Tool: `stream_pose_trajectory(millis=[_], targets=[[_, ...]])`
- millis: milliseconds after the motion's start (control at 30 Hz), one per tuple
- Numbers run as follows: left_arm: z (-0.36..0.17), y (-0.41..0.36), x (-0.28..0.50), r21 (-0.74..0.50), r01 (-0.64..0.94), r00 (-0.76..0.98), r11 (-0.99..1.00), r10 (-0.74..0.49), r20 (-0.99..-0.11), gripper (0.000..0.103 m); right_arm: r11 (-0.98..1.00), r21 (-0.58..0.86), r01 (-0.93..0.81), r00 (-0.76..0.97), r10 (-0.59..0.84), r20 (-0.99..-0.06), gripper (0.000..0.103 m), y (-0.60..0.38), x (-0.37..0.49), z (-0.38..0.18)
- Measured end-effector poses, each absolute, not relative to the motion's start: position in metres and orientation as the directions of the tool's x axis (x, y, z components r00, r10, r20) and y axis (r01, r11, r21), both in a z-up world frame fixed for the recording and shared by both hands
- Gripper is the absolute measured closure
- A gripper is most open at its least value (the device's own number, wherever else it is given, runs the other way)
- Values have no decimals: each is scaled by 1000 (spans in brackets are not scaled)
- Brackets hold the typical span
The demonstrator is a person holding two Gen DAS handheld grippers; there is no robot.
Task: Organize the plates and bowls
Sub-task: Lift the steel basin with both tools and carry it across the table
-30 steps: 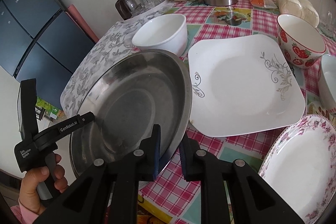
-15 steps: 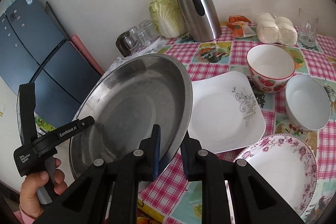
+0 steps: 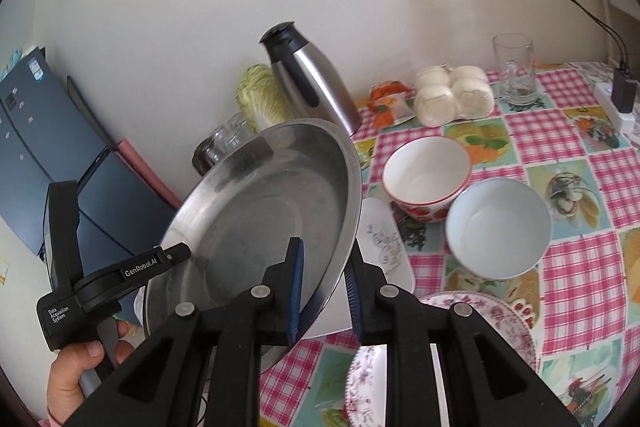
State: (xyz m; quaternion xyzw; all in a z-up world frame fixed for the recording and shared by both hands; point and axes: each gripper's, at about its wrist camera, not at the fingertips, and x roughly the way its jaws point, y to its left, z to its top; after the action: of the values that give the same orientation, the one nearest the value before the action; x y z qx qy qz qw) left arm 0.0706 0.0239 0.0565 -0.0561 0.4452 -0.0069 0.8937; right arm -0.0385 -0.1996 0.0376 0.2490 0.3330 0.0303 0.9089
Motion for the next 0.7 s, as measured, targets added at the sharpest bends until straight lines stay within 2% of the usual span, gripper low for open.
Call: stream_pose_trajectory(millis=[400, 700], targets=[[36, -25, 81, -101, 20, 558, 995, -95, -825, 70, 862, 467, 194, 783, 151, -604, 78, -239, -47, 33], [10, -33, 94, -94, 12, 509, 995, -87, -856, 70, 865, 448, 225, 752, 138, -644, 77, -246, -39, 18]])
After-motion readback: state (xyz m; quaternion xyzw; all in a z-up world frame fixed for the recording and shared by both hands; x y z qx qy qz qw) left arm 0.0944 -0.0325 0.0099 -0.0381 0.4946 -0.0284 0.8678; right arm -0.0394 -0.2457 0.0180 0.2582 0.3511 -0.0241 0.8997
